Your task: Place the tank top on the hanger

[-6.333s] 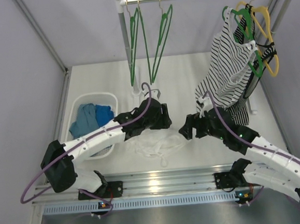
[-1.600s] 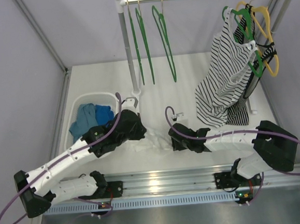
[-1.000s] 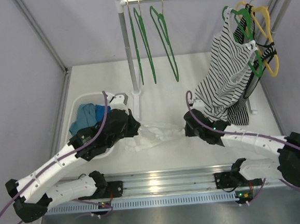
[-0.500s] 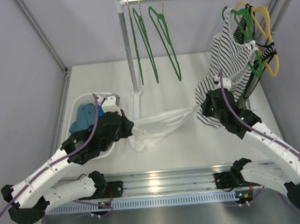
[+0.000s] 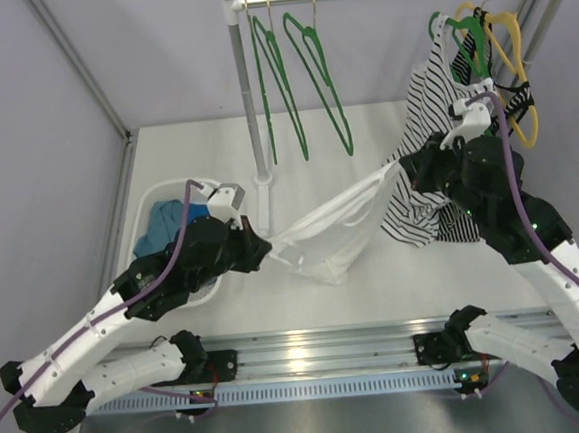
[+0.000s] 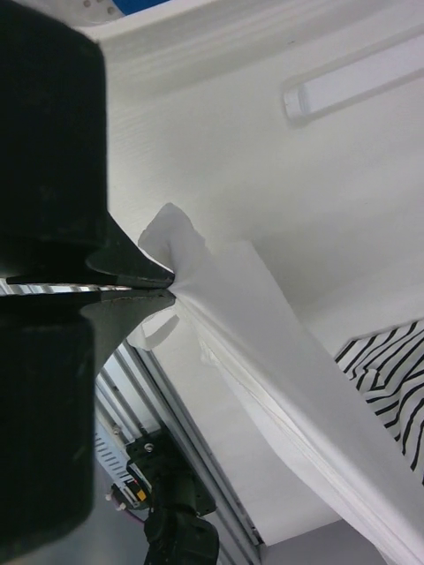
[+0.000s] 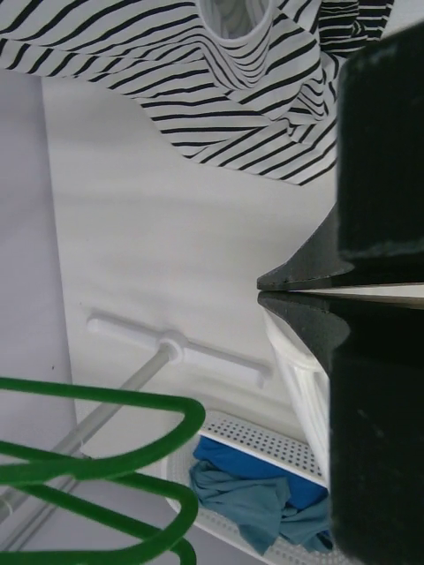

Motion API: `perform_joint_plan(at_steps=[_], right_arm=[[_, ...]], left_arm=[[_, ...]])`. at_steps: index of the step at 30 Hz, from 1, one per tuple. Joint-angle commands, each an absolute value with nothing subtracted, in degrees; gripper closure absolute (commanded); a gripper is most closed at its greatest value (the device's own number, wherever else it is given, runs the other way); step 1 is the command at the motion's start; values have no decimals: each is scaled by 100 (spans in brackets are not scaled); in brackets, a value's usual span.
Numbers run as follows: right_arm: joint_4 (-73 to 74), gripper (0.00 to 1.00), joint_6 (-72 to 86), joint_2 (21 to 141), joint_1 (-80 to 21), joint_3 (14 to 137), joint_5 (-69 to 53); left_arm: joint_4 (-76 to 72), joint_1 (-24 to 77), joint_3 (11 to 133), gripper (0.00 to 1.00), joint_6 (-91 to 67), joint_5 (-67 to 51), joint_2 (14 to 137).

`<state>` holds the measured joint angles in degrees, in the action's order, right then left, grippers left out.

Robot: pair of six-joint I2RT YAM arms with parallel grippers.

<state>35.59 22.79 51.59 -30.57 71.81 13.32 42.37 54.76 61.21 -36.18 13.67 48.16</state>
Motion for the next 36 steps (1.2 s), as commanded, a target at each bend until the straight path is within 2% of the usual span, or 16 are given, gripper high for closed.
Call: perform_joint_plan(at_steps=[1, 8, 11, 17, 18, 20, 21, 22, 24, 26, 31, 36], right_arm=[[4033, 100, 1890, 5299, -2971, 7559, 1029], [3474, 99, 1933, 6097, -2971, 6347, 397], [2878, 98, 2030, 6537, -2971, 5619, 246], [2154, 93, 2092, 7574, -2971, 5300, 211], [2049, 92, 2100, 7689, -2971, 5326, 237], [2004, 87, 2135, 7883, -2971, 5405, 264], [1899, 84, 2153, 7901, -2971, 5397, 272], [1864, 74, 2179, 7884, -2971, 5396, 264], [1872, 67, 2232, 7823, -2971, 5423, 272], [1889, 62, 2259, 7682, -2971, 5379, 343], [2012, 62, 2364, 7147, -2971, 5186, 431], [2048, 65, 2478, 6610, -2997, 4738, 404]], left_arm=[[3964, 5467, 6162, 100, -3427, 1186, 4948], [3324, 5397, 5047, 100, -4235, 1731, 5405], [2674, 5056, 4475, 98, -4368, 1496, 5686], [1460, 4089, 3648, 94, -4403, 888, 6319], [1259, 4043, 3595, 86, -4369, 818, 6380], [1195, 3982, 3629, 75, -4298, 870, 6556], [1195, 3964, 3665, 70, -4263, 870, 6635], [1204, 3973, 3691, 67, -4202, 905, 6653], [1388, 3964, 3788, 57, -4166, 1010, 6592], [1616, 3973, 3867, 53, -4044, 1107, 6443], [2275, 3981, 4121, 52, -3552, 678, 5924], [2751, 4543, 4105, 53, -3542, 676, 5652]])
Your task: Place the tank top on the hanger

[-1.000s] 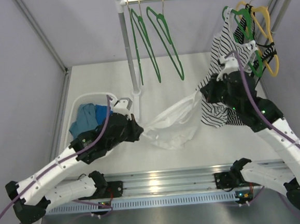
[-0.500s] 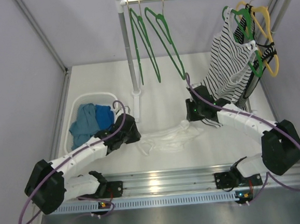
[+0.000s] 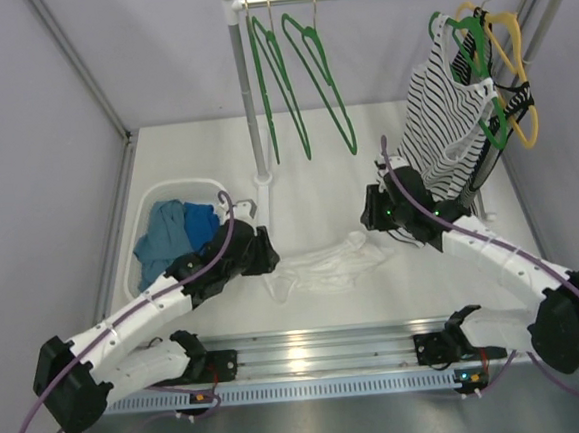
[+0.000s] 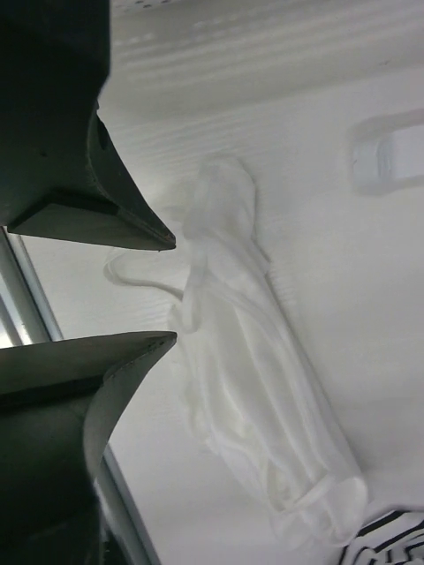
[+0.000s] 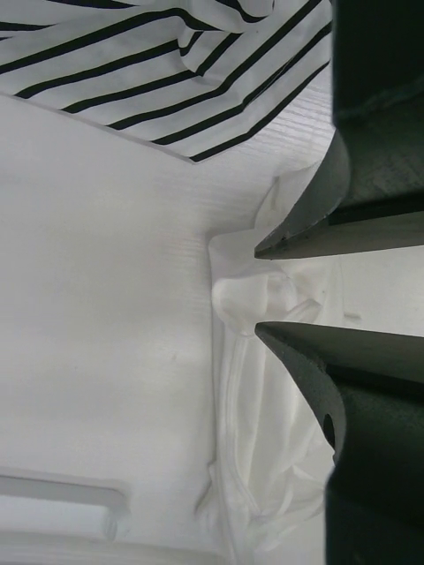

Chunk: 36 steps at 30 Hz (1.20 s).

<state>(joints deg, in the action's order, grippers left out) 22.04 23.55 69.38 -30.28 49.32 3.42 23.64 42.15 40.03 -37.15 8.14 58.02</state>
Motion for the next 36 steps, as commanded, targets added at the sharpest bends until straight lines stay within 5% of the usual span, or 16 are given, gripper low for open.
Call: perform_joint_plan(at_steps=[1, 28, 32, 36], right_arm=[[2048, 66, 2513, 6453, -3006, 4676, 387], [1916, 70, 2795, 6073, -3463, 3876, 299], [1820, 70, 2795, 6126, -3542, 3823, 246], [1714, 70, 2777, 6179, -3673, 3762, 193]], left_arm=[[2760, 4788, 4078, 53, -3664, 677, 5651], [1327, 5458, 4263, 52, -4992, 1555, 7716], [1222, 5458, 4350, 54, -4940, 1696, 7892], [1283, 5449, 4482, 67, -4887, 1731, 7972]])
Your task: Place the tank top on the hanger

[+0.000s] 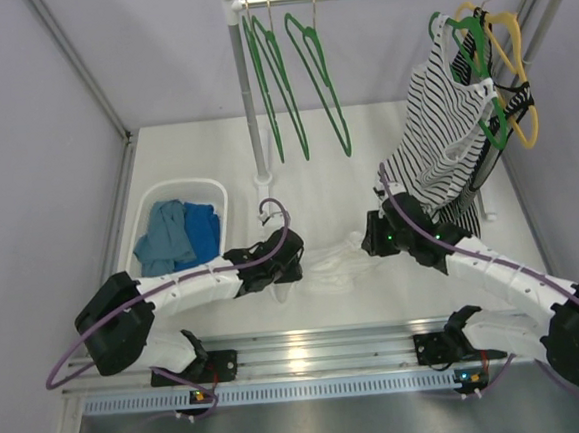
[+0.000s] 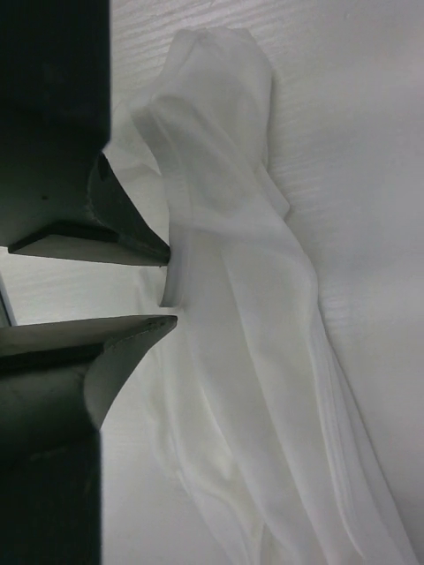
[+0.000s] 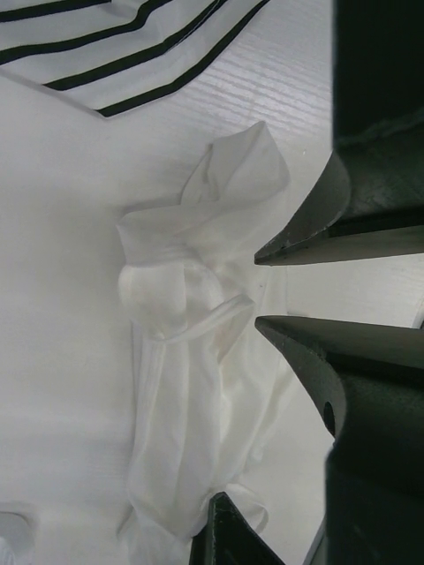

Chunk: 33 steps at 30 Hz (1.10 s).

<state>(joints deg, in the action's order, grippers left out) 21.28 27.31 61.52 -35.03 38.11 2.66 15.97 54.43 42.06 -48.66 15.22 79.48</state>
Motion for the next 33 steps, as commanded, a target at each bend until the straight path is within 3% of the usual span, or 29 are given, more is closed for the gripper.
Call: perform_joint_plan(at_steps=[1, 4, 8, 14, 17, 25, 33], right_arm=[[1653, 69, 2769, 6214, -3709, 3727, 193], [1495, 68, 2812, 6362, -3788, 3665, 193], [1328, 68, 2883, 6600, -3902, 3621, 237], [1029, 63, 2918, 6802, -3929, 3489, 351], [792, 63, 2944, 6890, -3929, 3437, 352], [825, 98, 3032, 6812, -3929, 3454, 448], [1739, 100, 2927, 5978, -3929, 3936, 562]], left_arm=[[1318, 5458, 4509, 70, -4878, 1740, 7972], [1397, 5458, 4544, 83, -4860, 1775, 7928], [1476, 5458, 4553, 91, -4808, 1784, 7831], [1547, 5458, 4544, 100, -4764, 1793, 7691], [1600, 5449, 4544, 100, -4746, 1775, 7638], [1714, 5449, 4333, 100, -4641, 1617, 7200], [1784, 5449, 4253, 100, -4316, 1485, 6505]])
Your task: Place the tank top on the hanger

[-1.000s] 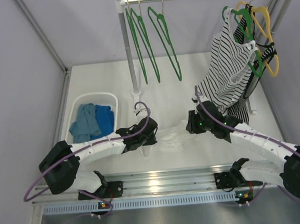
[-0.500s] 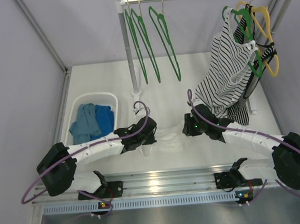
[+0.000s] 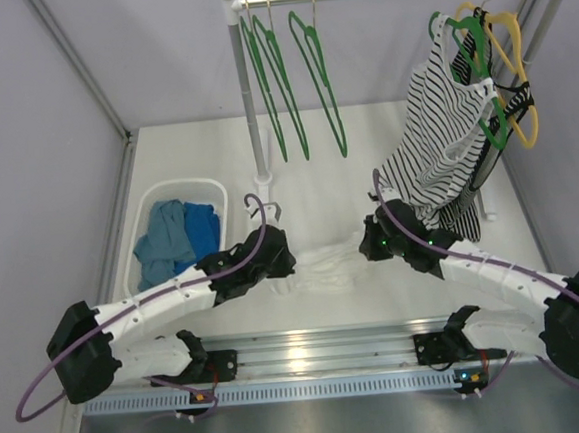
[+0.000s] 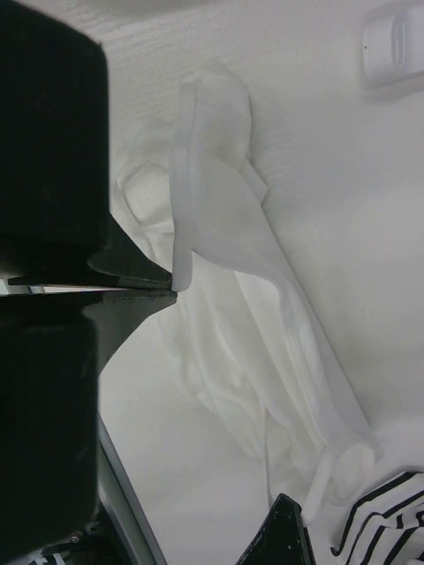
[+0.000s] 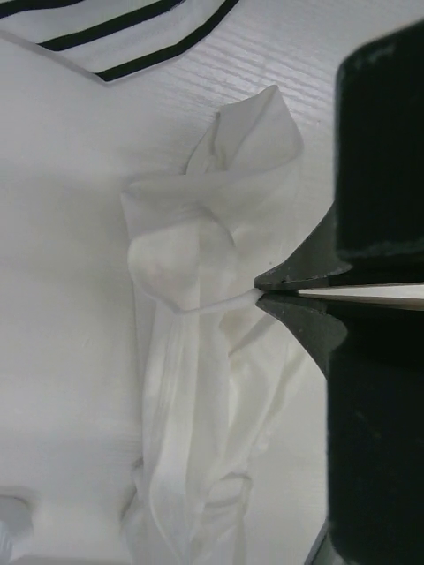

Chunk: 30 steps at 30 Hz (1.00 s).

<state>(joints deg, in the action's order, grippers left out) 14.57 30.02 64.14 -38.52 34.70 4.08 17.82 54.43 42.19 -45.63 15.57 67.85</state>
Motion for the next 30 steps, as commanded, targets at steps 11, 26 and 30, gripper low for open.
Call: perform_joint_plan(at_steps=[11, 26, 30], right_arm=[[3444, 100, 2304, 5256, -3920, 5852, 1098], [4473, 100, 1591, 6116, -3612, 8936, 1354], [4561, 100, 1503, 6441, -3577, 9551, 1310]], left_arm=[[2706, 5370, 5097, 100, -3973, 2135, 5107], [3191, 5282, 7663, 100, -3112, 3182, 5317], [3120, 5256, 8023, 100, -2892, 3191, 5563]])
